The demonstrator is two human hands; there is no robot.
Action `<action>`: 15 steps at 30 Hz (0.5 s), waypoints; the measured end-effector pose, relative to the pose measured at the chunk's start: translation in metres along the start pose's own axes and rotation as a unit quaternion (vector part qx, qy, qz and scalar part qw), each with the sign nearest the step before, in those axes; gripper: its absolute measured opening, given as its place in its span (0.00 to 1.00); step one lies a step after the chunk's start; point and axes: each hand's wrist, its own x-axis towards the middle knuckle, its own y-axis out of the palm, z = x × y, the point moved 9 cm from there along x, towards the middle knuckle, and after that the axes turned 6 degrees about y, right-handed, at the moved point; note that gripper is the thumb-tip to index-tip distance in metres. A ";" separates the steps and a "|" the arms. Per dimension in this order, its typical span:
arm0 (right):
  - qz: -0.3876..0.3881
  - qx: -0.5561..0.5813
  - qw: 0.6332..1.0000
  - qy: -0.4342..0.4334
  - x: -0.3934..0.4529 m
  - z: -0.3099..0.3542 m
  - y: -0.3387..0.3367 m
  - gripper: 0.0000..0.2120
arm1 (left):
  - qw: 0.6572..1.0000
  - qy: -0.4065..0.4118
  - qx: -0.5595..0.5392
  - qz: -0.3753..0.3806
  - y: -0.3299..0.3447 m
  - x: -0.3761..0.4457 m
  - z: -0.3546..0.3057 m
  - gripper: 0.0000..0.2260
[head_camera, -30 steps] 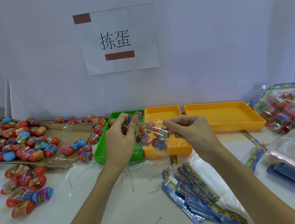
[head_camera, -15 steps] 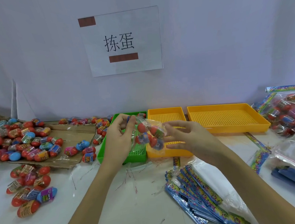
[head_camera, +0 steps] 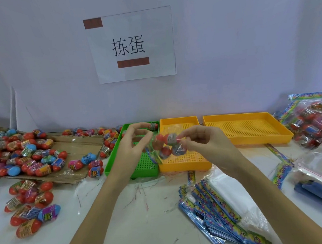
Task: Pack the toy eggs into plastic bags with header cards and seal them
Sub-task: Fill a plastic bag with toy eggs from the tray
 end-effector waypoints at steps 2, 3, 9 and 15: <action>0.008 -0.052 0.998 -0.034 -0.001 0.007 0.003 0.05 | 0.998 0.013 0.027 0.052 0.011 -0.002 -0.006 0.15; 0.008 -0.074 0.996 -0.047 -0.001 0.010 0.004 0.05 | 0.996 0.023 0.053 0.066 0.016 -0.004 -0.010 0.17; 0.008 -0.113 0.987 -0.113 -0.005 0.022 0.008 0.06 | 0.986 0.100 0.123 0.055 0.022 -0.008 -0.029 0.11; -0.079 -0.070 0.991 -0.088 -0.005 0.020 -0.007 0.05 | 0.997 0.013 -0.042 -0.064 0.002 -0.007 -0.015 0.06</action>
